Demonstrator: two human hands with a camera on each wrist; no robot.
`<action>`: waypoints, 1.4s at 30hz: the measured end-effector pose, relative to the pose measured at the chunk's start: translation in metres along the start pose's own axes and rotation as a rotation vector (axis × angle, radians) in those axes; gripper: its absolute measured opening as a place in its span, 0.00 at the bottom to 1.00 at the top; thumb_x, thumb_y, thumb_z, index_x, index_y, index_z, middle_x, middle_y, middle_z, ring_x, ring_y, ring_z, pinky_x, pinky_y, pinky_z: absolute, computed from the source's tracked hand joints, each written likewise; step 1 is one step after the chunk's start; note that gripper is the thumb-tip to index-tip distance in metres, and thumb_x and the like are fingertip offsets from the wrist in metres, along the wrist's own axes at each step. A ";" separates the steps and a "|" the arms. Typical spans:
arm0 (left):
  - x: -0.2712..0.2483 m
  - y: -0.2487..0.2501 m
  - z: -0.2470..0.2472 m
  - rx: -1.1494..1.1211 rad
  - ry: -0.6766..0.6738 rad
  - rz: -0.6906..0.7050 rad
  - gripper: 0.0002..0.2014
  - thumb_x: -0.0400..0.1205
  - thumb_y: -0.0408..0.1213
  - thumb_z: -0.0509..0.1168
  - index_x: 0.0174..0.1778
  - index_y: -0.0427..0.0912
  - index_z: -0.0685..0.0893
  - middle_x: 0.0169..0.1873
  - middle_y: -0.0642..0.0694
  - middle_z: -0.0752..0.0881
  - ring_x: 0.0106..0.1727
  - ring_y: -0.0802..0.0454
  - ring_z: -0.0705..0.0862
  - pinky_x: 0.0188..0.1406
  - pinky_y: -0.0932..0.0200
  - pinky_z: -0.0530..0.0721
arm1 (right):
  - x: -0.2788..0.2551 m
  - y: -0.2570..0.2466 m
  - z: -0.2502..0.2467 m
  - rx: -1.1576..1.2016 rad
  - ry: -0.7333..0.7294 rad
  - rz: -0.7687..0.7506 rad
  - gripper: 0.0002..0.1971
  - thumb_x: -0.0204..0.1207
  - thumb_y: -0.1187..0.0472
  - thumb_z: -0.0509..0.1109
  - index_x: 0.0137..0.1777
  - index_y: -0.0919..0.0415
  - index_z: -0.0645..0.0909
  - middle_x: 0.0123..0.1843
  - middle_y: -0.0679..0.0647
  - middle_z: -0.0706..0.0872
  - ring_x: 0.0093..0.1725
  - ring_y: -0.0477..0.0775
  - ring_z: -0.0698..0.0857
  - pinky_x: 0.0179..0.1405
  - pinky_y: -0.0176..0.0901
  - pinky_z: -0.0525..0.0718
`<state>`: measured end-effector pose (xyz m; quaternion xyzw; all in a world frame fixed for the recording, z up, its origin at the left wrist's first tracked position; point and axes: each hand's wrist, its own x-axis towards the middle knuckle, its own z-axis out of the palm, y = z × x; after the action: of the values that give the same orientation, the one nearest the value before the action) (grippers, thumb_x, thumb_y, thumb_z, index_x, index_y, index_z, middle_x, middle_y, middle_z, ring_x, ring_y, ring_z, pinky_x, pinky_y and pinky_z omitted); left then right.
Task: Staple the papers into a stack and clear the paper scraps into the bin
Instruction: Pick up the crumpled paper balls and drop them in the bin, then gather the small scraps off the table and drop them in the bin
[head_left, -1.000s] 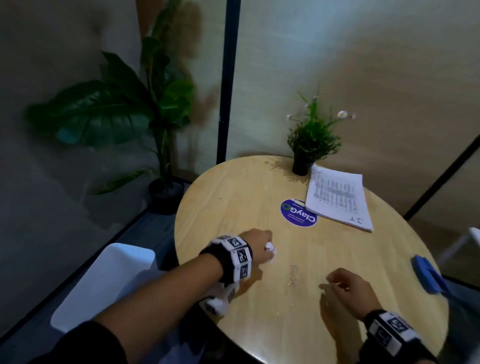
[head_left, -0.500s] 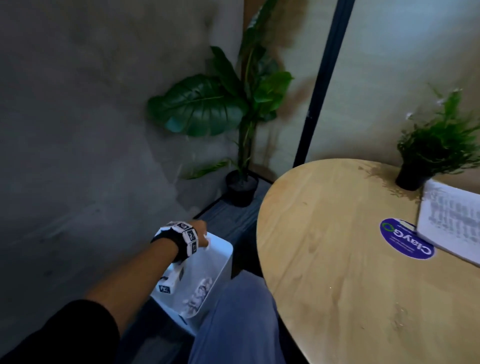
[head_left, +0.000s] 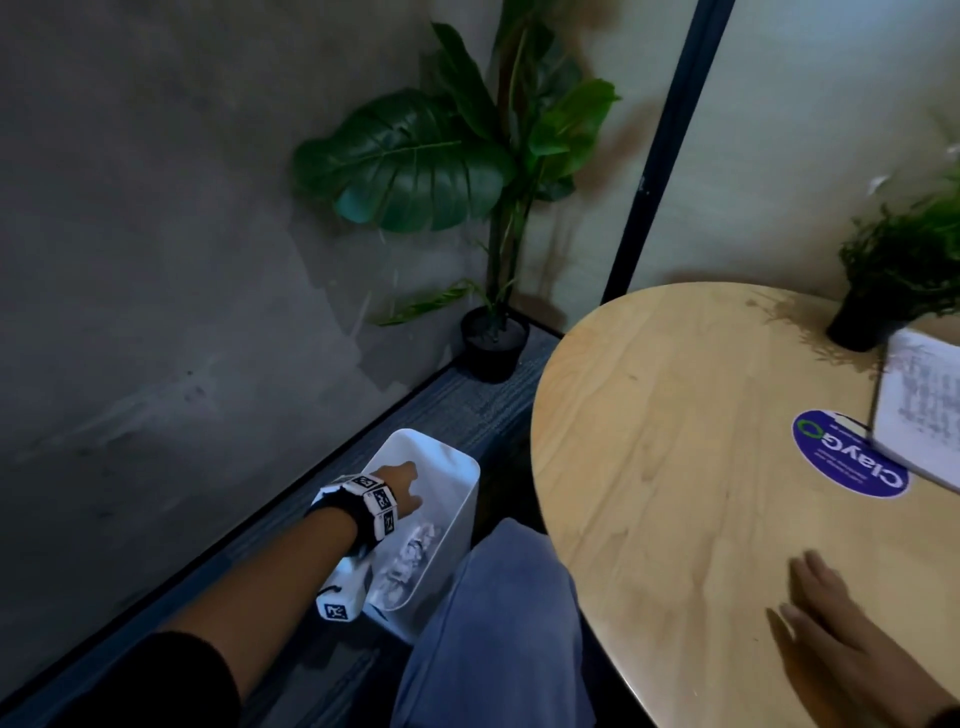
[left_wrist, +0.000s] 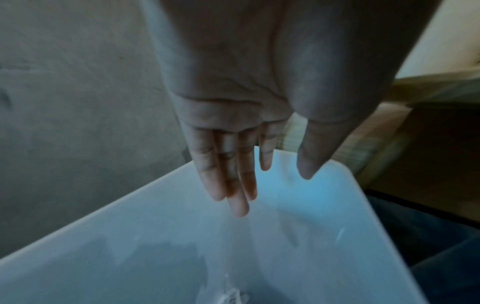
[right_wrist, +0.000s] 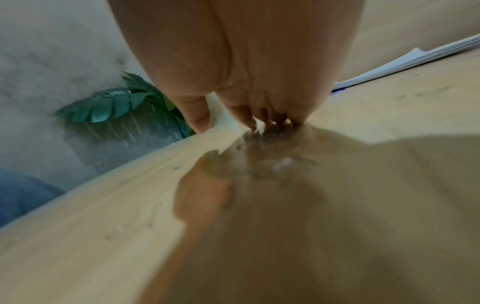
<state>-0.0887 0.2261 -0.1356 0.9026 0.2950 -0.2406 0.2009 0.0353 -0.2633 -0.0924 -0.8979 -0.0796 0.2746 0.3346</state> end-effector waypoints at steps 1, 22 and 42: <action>-0.002 0.007 -0.003 -0.004 0.003 0.023 0.26 0.82 0.44 0.61 0.75 0.40 0.67 0.67 0.38 0.81 0.67 0.42 0.80 0.64 0.54 0.78 | 0.002 -0.019 0.003 0.016 -0.025 -0.047 0.33 0.78 0.50 0.66 0.80 0.52 0.58 0.84 0.43 0.53 0.79 0.39 0.51 0.81 0.41 0.47; -0.027 0.226 -0.029 0.647 -0.011 0.458 0.38 0.85 0.57 0.50 0.83 0.34 0.46 0.84 0.39 0.47 0.85 0.43 0.50 0.81 0.47 0.53 | -0.052 0.058 -0.080 -0.600 0.217 0.484 0.32 0.84 0.62 0.51 0.82 0.66 0.40 0.85 0.61 0.43 0.84 0.59 0.50 0.82 0.49 0.53; -0.134 0.289 0.023 0.440 -0.080 0.742 0.35 0.84 0.54 0.56 0.80 0.34 0.59 0.79 0.35 0.66 0.78 0.41 0.69 0.74 0.52 0.69 | -0.062 -0.004 -0.043 -0.365 0.060 0.025 0.14 0.84 0.56 0.57 0.59 0.58 0.82 0.63 0.59 0.84 0.62 0.56 0.82 0.62 0.41 0.74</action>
<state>-0.0091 -0.0594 -0.0168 0.9588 -0.1159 -0.2442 0.0880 0.0073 -0.3043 -0.0358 -0.9525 -0.1071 0.2326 0.1649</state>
